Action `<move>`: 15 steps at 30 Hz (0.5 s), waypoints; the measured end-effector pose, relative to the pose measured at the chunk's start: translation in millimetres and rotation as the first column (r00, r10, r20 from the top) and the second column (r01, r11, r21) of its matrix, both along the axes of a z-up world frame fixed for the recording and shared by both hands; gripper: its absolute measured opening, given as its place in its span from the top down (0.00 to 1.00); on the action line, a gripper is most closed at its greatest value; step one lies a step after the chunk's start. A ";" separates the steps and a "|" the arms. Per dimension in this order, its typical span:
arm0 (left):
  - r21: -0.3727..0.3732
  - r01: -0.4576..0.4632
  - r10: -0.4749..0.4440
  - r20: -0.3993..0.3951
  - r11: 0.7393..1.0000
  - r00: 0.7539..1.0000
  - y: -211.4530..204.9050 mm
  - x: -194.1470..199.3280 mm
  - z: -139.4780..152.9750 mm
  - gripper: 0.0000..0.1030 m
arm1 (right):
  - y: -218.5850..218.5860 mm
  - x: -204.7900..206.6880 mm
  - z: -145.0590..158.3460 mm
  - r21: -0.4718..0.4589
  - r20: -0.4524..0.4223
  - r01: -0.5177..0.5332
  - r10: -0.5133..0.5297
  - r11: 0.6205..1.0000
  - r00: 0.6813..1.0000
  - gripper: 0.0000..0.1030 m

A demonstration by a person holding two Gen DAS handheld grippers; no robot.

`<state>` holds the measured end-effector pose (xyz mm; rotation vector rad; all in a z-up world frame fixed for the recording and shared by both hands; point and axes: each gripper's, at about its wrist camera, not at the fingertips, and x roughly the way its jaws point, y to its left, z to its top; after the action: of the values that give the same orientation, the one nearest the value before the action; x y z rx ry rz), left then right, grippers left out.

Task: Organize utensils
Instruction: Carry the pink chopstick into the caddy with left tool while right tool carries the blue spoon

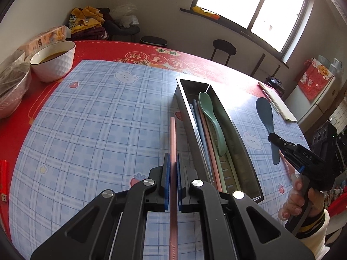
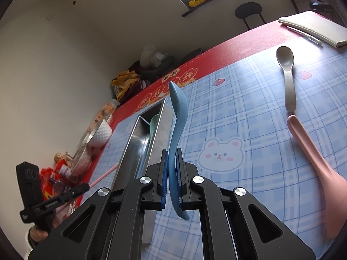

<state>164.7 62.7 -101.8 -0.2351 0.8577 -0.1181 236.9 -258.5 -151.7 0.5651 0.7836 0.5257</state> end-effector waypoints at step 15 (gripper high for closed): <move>-0.020 0.013 -0.012 0.049 1.000 0.999 -46.6 42.3 24.1 0.95 | -1.6 0.7 -0.5 0.004 -0.007 0.016 -0.016 1.000 1.000 0.93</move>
<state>207.0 16.2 -77.7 -0.2453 0.8099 -0.1443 237.6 -260.2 -152.2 0.5770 0.7845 0.5107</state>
